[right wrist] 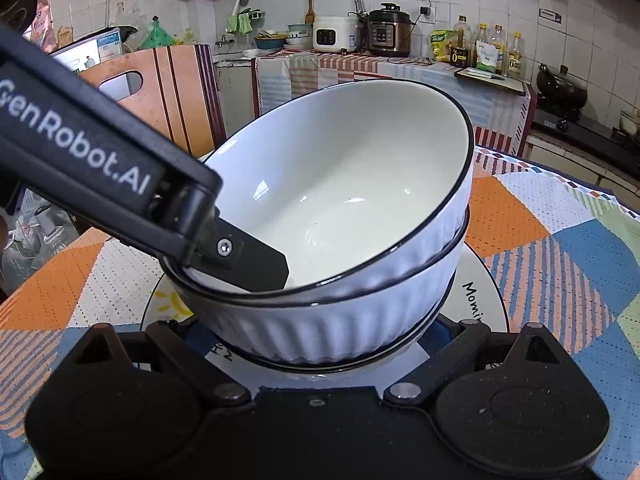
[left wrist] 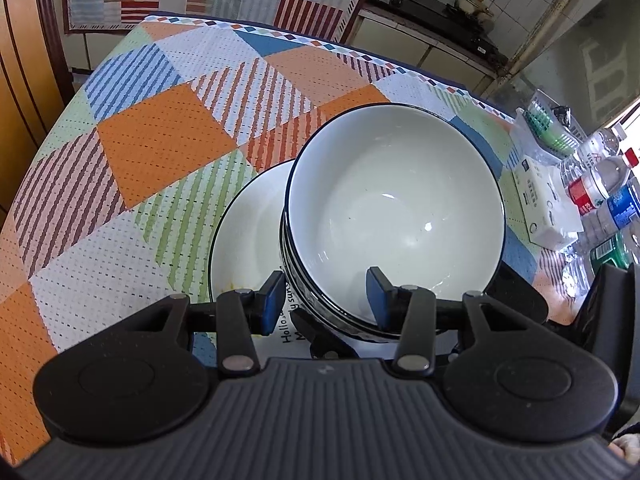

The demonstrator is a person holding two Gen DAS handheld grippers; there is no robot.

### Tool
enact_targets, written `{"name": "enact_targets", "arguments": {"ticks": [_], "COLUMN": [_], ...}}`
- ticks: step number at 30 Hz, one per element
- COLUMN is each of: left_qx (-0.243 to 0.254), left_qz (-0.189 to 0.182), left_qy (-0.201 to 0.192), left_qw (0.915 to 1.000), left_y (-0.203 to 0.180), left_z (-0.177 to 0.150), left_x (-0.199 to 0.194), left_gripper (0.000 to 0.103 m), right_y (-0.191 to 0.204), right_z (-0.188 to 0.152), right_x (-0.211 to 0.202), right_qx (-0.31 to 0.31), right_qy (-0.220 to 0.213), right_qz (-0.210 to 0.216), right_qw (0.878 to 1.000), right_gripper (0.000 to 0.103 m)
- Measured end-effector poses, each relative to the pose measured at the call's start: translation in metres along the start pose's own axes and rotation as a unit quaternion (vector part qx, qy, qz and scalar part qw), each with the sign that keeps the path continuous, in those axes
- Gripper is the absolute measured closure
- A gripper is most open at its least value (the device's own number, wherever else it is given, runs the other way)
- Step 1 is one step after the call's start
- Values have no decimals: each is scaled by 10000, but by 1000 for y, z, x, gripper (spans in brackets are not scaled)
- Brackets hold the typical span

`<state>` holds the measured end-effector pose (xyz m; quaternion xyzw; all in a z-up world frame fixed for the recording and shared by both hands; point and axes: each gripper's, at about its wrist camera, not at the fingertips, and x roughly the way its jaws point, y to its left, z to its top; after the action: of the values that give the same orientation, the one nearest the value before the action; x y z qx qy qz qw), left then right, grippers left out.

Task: Organize plates and bowls

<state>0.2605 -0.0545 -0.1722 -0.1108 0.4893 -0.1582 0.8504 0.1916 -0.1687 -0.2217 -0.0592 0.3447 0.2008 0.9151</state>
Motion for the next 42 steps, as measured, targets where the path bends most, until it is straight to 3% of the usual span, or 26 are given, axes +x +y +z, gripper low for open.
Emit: {"name": "enact_targets", "arguments": {"ticks": [7, 11, 15, 23, 31, 39, 42], "left_qx": [-145, -94, 43, 209, 542, 689, 600], "left_qz": [-33, 141, 360, 359, 408, 402, 334], "left_qy": [-55, -182, -461, -672, -802, -1065, -1146], "left_qw": [9999, 9997, 9983, 9969, 9945, 9911, 9910], "left_y": [1, -8, -17, -25, -34, -38, -38], "left_z": [1, -6, -14, -27, -44, -61, -66], "left_x": [2, -6, -24, -71, -122, -175, -189], "left_gripper": [59, 39, 35, 29, 25, 10, 10], "right_y": [-1, 3, 5, 4, 2, 6, 10], "right_z": [0, -1, -4, -7, 0, 17, 19], "right_x": [6, 0, -14, -58, -113, -169, -194], "right_qx": [206, 354, 510, 638, 423, 591, 885], "right_qy": [87, 373, 400, 292, 104, -91, -314], "right_qz": [-121, -475, -490, -487, -935, -995, -981], "right_qw": [9997, 9975, 9967, 9963, 9947, 9932, 9907], "right_gripper": [4, 4, 4, 4, 4, 4, 4]}}
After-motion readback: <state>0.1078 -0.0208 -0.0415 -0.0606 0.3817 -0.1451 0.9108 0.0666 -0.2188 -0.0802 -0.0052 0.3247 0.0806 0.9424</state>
